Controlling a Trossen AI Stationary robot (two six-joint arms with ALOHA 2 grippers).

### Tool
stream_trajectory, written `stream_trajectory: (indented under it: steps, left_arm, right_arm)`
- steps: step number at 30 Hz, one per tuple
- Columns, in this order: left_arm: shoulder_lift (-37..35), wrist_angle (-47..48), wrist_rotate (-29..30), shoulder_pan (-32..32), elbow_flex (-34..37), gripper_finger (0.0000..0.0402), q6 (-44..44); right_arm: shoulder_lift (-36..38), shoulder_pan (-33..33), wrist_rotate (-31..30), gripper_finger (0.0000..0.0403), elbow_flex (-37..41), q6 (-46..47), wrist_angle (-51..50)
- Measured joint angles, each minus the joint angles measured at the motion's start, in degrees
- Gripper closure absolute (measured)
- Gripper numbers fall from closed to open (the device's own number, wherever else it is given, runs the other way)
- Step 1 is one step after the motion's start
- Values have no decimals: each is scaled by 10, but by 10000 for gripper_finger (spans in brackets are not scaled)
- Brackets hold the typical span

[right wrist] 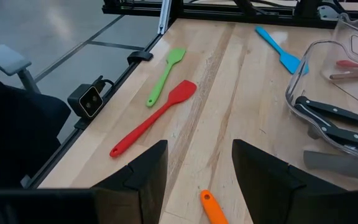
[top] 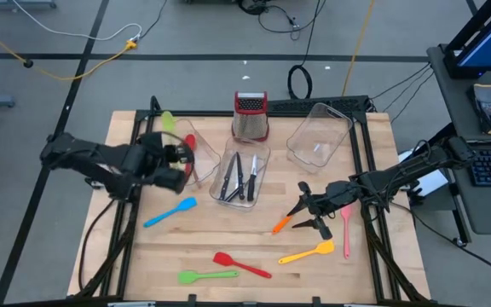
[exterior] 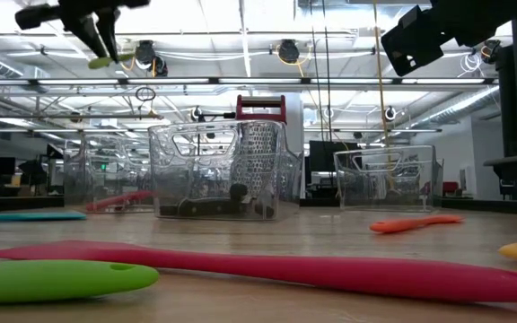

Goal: Pick & Place Kitchen Items
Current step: Put the light green ladle into the left transparent bin

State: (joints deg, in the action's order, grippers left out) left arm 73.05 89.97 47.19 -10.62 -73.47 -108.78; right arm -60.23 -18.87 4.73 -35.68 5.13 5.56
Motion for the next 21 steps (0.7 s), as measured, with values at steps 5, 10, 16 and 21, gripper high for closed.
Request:
stream_trajectory:
  steps: [5,10,16,21]
  left_arm:
    - [14,-5,-49,76,0,383,35]
    - [41,-41,-84,130,0,383,94]
    - [94,-75,-122,173,0,383,140]
    - [146,-76,-185,197,9,383,146]
  right_arm:
    - [0,0,0,230,0,0,0]
    - [0,0,0,232,0,-3,0]
    - [0,0,0,232,0,-3,0]
    - [0,0,0,229,0,-3,-1]
